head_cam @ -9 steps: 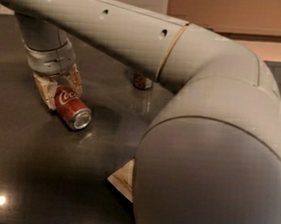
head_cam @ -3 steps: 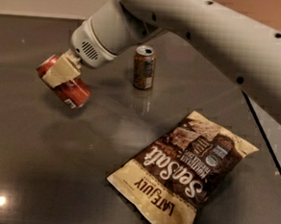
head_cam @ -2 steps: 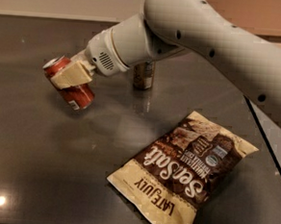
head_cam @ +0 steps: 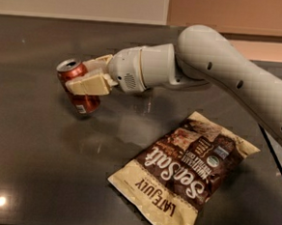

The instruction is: Place coke can upright

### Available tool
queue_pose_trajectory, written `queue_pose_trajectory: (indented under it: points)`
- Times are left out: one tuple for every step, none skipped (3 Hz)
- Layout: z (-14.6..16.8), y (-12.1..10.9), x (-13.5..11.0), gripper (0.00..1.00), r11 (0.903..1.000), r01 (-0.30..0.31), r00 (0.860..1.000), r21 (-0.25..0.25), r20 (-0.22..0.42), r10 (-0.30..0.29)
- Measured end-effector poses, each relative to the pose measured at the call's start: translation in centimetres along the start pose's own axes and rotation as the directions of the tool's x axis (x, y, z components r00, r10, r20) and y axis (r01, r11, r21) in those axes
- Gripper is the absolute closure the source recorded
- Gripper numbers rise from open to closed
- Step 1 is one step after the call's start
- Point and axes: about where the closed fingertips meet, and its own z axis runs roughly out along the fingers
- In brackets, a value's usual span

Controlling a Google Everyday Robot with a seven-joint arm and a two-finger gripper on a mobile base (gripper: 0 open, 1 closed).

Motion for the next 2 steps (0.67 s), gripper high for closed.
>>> queue_pose_trajectory:
  points:
    - [-0.43, 0.00, 0.54, 1.00, 0.9997, 0.017, 0.997, -0.015, 0.080, -0.016]
    - [-0.57, 0.07, 1.18, 1.00, 0.9994, 0.024, 0.992, -0.027, 0.126, -0.020]
